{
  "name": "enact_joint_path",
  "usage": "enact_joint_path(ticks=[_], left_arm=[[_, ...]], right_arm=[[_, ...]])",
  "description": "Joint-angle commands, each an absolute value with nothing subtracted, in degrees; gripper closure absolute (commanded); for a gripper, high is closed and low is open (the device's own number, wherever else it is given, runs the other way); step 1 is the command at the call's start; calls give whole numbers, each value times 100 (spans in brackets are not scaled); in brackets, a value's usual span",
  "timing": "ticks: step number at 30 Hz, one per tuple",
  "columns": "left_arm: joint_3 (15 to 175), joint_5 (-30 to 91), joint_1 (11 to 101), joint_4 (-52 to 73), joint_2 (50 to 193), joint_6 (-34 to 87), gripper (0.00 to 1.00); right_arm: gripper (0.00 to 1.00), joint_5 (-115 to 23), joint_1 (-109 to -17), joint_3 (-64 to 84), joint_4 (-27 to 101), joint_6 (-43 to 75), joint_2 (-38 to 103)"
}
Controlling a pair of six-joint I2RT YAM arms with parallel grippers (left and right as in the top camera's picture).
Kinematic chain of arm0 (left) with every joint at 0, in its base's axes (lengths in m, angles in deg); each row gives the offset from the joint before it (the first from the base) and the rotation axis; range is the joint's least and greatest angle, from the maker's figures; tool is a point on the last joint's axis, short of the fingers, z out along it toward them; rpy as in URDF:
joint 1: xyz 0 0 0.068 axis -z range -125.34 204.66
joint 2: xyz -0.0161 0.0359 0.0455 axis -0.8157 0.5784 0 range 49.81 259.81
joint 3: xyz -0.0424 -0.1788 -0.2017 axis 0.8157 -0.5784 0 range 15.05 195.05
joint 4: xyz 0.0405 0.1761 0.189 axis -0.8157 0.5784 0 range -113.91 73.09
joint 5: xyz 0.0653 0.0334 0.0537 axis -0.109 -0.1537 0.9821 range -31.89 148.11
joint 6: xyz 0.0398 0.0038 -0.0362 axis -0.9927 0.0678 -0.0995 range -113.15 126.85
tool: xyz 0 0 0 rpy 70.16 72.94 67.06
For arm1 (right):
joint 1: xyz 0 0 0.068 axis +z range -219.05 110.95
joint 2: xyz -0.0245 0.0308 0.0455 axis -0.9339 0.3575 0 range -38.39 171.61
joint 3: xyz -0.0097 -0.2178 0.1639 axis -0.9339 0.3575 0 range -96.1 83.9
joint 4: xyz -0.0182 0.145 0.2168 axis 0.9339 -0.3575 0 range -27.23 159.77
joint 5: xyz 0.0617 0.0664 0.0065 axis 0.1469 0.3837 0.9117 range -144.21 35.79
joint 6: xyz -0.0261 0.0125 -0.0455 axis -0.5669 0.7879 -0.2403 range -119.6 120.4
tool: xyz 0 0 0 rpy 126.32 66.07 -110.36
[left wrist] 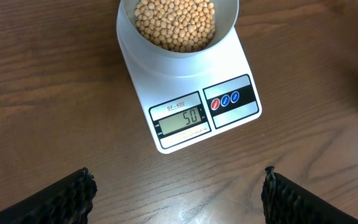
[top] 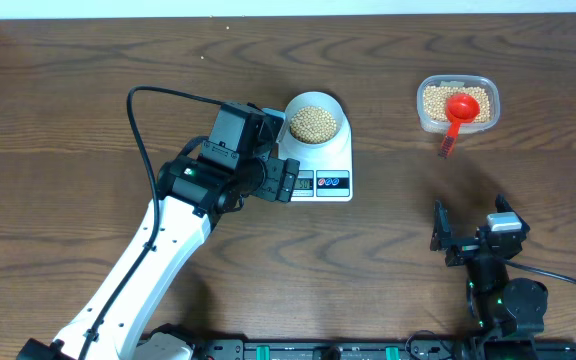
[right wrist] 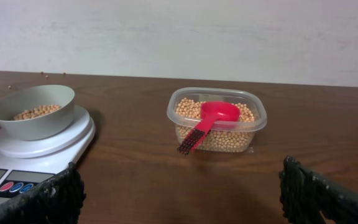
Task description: Scoop item into bowl and weigh 50g on scale
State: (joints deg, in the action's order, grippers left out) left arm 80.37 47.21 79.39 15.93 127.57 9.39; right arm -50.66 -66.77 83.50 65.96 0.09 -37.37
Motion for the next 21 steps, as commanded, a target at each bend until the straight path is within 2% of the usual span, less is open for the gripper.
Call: enact_joint_path(ticks=[1, 11, 14, 21], left_arm=[[8011, 4673, 7911, 1595, 12643, 880, 12], [8008, 4679, 7915, 1650, 12643, 876, 12], [8008, 5025, 7904, 1599, 12602, 852, 12], [8002, 5103, 7178, 1252, 11778, 854, 12]], right_arm=[[1, -5105, -6635, 8359, 6570, -33, -3726], [1, -5105, -6635, 8359, 6568, -33, -3726], [1, -5105, -6635, 8359, 6568, -33, -3726], [1, -5105, -6635, 8359, 6570, -33, -3726]])
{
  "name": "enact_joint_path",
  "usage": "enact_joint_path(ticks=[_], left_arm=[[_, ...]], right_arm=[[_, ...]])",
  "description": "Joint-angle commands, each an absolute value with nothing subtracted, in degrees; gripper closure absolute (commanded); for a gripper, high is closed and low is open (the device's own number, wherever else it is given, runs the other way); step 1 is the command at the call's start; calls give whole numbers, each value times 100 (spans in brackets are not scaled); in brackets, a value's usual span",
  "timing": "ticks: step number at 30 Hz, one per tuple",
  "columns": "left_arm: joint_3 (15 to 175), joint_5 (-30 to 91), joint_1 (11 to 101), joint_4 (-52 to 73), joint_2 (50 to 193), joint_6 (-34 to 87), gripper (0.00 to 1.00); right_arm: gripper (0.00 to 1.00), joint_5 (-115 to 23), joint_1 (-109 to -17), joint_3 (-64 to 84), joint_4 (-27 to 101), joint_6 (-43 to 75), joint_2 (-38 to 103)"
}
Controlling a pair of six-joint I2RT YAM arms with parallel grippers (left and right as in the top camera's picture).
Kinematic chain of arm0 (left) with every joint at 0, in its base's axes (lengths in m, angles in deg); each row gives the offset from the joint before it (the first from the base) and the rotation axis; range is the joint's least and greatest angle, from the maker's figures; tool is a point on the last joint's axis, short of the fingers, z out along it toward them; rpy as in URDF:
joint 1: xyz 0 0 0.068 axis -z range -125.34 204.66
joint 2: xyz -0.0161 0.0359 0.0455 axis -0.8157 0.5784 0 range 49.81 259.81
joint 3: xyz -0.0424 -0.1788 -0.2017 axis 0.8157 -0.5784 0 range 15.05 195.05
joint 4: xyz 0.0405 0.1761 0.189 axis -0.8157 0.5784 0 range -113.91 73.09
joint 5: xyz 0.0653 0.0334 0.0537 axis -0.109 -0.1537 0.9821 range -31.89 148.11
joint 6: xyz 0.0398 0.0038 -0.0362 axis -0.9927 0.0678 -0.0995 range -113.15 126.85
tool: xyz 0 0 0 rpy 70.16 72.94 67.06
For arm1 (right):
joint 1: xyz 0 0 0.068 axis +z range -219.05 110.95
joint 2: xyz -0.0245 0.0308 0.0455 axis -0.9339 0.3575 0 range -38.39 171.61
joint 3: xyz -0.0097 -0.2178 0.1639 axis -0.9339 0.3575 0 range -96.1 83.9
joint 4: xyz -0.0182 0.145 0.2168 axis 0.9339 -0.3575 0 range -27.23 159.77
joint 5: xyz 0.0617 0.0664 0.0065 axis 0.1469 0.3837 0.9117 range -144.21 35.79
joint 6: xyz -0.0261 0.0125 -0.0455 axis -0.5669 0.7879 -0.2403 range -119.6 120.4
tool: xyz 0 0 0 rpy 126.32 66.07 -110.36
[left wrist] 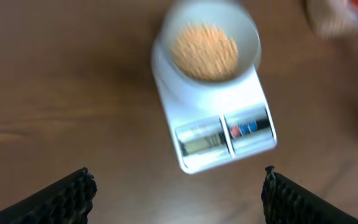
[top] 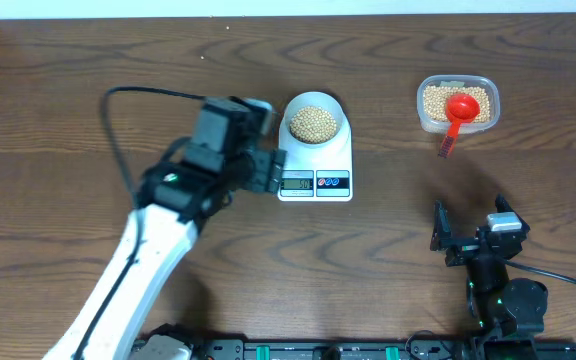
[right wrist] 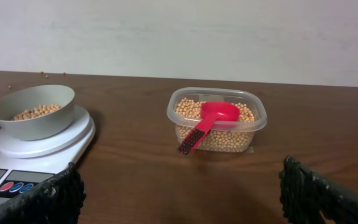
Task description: Scoop item into bowl and weigh 50g on scale
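Observation:
A grey bowl [top: 313, 122] of tan beans sits on the white scale [top: 316, 172]. In the blurred left wrist view both bowl [left wrist: 206, 50] and scale [left wrist: 219, 127] lie ahead of my open left gripper [left wrist: 176, 200], whose display cannot be read. From overhead the left gripper [top: 270, 168] hovers just left of the scale's display, holding nothing. A clear tub [top: 457, 103] of beans at the back right holds the red scoop [top: 459, 110], which is also seen in the tub [right wrist: 216, 121] as the scoop [right wrist: 211, 119]. My right gripper [right wrist: 179, 199] is open and empty near the front edge.
A black cable [top: 128, 130] loops from the left arm over the table's left half. A few stray beans [right wrist: 45, 75] lie by the back edge. The wall runs behind the table.
My left gripper, still open, has drawn back and to the left of the scale, so the scale looks smaller and blurred in its view. The right arm, bowl and scoop are unchanged.

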State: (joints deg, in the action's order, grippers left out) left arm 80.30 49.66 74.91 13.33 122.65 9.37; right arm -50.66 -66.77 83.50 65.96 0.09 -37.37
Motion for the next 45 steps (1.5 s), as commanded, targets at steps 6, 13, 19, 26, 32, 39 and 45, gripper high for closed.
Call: enact_joint_path(ticks=[6, 13, 19, 26, 32, 39, 45], left_arm=[[7855, 5103, 6291, 1044, 10687, 854, 12], [6841, 5101, 5546, -79, 9454, 441, 12], [5158, 5106, 5240, -1399, 8281, 393, 12], [3045, 5110, 5216, -3074, 6901, -140, 12], [2009, 5215, 5216, -3259, 5743, -175, 12], [1528, 5414, 5216, -2951, 5083, -173, 12], [1528, 5429, 5216, -2116, 4987, -169, 12]], right_arm=[[1, -5105, -6635, 8359, 6570, -33, -3726], [1, -5105, -6635, 8359, 6570, -33, -3726], [1, -5105, -6635, 8359, 6570, -33, -3726], [1, -5105, -6635, 8359, 6568, -33, -3726], [1, -5105, -6635, 8359, 6568, -33, -3726], [1, -5105, -6635, 8359, 6568, -33, -3726], [1, -5105, -6635, 8359, 6568, -33, -3726]])
